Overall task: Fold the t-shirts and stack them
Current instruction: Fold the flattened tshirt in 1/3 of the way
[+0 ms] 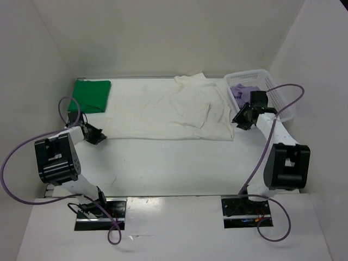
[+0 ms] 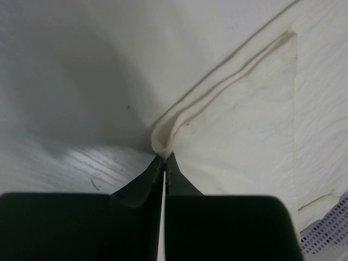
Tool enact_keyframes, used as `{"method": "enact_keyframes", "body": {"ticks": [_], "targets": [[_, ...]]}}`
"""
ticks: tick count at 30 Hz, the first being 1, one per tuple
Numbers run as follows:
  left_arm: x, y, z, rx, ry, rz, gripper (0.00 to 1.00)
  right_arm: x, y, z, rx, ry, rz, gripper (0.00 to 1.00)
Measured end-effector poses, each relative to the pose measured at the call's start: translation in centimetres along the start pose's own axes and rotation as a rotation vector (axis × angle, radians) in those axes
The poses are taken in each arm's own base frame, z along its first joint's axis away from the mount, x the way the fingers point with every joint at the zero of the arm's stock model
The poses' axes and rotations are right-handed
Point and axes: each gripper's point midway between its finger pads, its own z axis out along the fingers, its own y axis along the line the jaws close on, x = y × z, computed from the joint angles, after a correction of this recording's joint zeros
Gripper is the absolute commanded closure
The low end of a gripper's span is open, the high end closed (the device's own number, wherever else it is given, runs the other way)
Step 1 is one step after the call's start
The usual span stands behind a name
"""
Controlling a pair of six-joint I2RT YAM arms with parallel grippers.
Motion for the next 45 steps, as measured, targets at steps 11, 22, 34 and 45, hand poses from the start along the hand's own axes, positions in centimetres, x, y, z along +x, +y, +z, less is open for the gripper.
{"method": "enact_keyframes", "body": {"ticks": [11, 22, 34, 45], "targets": [[1.4, 1.5, -2.9, -0.011, -0.024, 0.063, 1.0, 8.1, -0.5, 0.3, 0.038, 0.112, -0.039, 0.57], [1.9, 2.0, -2.7, -0.016, -0.009, 0.06, 1.0, 8.1, -2.0, 4.8, 0.144, 0.094, 0.037, 0.72], [2.3, 2.4, -2.4, -0.029, 0.013, 0.054, 1.0, 8.4, -3.7, 2.2, 0.182, 0.029, 0.115, 0.99], [4.0, 4.1, -6.1, -0.069, -0.017, 0.053, 0.57, 10.6, -4.5, -2.4, 0.113, 0.063, 0.221, 0.61]]}}
